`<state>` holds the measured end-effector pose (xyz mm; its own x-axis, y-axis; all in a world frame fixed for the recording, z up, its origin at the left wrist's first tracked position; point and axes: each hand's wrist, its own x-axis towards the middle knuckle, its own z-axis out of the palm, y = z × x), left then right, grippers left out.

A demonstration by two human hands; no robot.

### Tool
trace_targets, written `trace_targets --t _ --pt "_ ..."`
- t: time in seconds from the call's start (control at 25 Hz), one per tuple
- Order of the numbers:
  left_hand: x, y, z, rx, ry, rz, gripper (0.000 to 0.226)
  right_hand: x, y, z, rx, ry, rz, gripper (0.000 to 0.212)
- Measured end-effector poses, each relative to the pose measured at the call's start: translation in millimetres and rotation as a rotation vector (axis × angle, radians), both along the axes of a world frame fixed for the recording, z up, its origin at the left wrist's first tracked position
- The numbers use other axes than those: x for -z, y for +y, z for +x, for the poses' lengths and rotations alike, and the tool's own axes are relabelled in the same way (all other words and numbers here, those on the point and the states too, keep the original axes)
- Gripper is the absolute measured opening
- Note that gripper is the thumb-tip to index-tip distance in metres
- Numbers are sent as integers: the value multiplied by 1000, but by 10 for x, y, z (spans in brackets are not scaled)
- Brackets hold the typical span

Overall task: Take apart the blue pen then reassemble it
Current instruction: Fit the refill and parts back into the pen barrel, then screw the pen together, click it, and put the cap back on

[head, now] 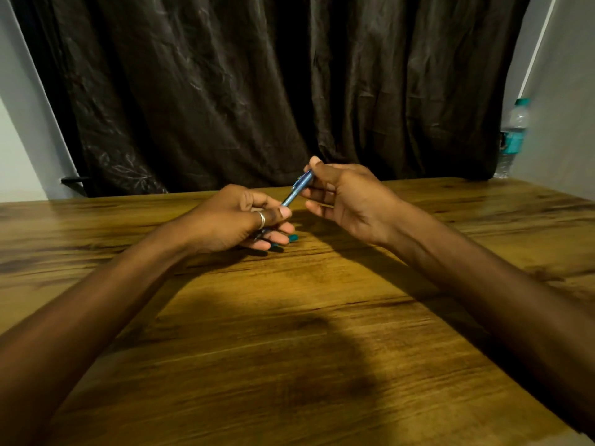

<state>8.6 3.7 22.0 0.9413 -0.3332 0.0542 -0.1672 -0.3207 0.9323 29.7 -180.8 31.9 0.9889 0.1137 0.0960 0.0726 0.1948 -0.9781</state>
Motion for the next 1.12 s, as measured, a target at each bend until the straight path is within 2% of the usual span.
trace_targets --t 0.12,0.32,0.52,0.64,0.8,0.88,1.12 --pt "39 -94 -38 5 11 -31 13 71 101 -31 12 111 101 37" --pt "100 -203 -133 54 86 -71 22 -23 83 -90 128 92 376 36" --pt "42 -279 -147 36 36 -242 18 35 182 -170 59 99 240 59" --pt "39 -245 -143 39 42 -230 22 20 210 -209 30 35 238 53" --pt "68 -266 -182 93 113 -213 24 -22 190 -213 48 77 323 43" --pt "60 -289 -200 103 183 -259 31 -31 176 -197 47 107 401 44" --pt "20 -310 -250 135 352 -299 76 -51 86 -185 12 94 508 51"
